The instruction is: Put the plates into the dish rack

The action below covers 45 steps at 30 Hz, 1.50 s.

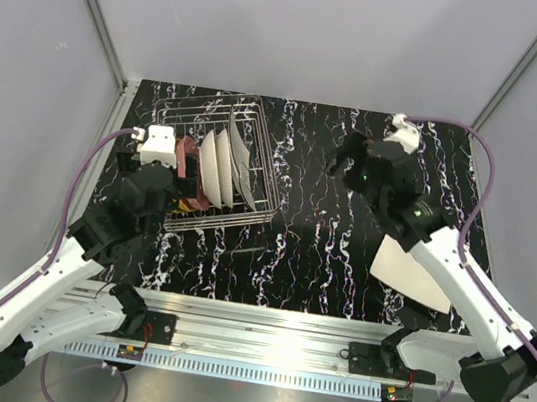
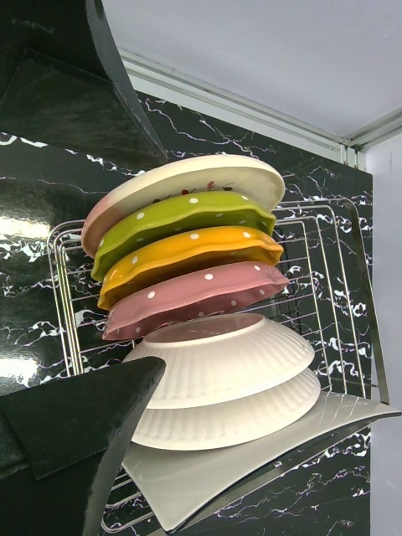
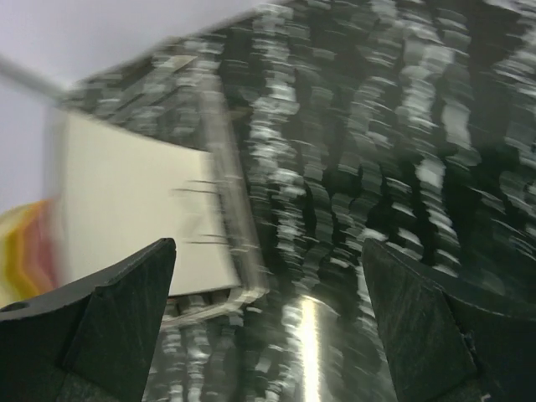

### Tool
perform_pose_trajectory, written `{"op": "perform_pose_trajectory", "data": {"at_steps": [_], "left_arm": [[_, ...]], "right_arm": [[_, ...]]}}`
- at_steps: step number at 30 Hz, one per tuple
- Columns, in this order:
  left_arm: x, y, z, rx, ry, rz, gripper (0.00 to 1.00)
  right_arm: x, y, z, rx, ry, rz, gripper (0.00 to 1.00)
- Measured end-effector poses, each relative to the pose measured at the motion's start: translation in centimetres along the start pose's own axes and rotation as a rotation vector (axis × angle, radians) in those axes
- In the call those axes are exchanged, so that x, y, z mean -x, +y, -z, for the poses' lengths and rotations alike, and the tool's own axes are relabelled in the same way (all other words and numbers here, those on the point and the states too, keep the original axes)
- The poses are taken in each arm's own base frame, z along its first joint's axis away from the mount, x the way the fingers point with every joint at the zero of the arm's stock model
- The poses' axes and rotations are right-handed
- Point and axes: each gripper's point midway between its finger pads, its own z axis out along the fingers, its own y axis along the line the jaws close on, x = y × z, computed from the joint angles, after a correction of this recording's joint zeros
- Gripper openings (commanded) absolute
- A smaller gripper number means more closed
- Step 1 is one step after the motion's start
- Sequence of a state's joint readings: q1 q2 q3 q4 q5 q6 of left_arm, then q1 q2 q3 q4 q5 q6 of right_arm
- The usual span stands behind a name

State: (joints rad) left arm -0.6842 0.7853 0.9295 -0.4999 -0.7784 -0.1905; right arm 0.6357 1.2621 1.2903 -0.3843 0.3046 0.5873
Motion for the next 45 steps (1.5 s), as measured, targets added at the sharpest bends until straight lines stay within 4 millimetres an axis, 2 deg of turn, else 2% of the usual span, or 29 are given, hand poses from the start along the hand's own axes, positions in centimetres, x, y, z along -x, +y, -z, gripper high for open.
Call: {"op": "perform_pose_trajectory", "data": {"at_steps": [3, 7, 10, 13, 19, 25, 32, 37, 41, 42, 45], "left_arm": [[0.0, 0.0, 0.0, 0.000, 0.000, 0.000, 0.99], [0.0, 0.0, 0.0, -0.001, 0.001, 0.000, 0.99], [0.0, 0.0, 0.0, -0.001, 0.001, 0.000, 0.99], [-0.1, -0.1, 0.0, -0.001, 0.003, -0.003, 0.99], [-0.2, -0.3, -0.1, -0.010, 0.009, -0.006, 0.99], [-0.4, -0.5, -0.3, -0.011, 0.017, -0.013, 0.99], [-0.4, -0.5, -0.3, -0.012, 0.018, -0.013, 0.99], [-0.5, -0.5, -0.3, -0.011, 0.019, -0.015, 0.99], [-0.6, -0.6, -0.4, -0.011, 0.022, -0.018, 0.99], [-0.6, -0.5, -0.4, -0.010, 0.022, -0.018, 0.99], [-0.6, -0.5, -0.4, -0.010, 0.022, -0.018, 0.99]], "right_arm": [[-1.2, -6.8, 1.9, -0.256, 0.017, 0.015, 1.00], [-5.2, -13.9, 3.3, -0.598, 0.139, 0.091, 1.00], [-8.3, -17.8, 3.8, -0.804, 0.251, 0.168, 1.00], [-11.2, -20.6, 4.3, -0.966, 0.355, 0.239, 1.00], [-13.9, -24.1, 5.6, -1.130, 0.453, 0.306, 0.97], [-15.7, -26.9, 5.5, -1.165, 0.518, 0.272, 0.90], [-17.8, -27.6, 3.3, -1.120, 0.572, 0.258, 0.91], [-18.6, -28.5, 2.6, -1.121, 0.613, 0.248, 0.87], [-18.6, -29.9, 2.3, -1.129, 0.639, 0.196, 0.77], [-18.5, -30.1, 2.3, -1.129, 0.644, 0.187, 0.69], [-18.5, -30.8, 2.2, -1.129, 0.663, 0.172, 0.56]]}}
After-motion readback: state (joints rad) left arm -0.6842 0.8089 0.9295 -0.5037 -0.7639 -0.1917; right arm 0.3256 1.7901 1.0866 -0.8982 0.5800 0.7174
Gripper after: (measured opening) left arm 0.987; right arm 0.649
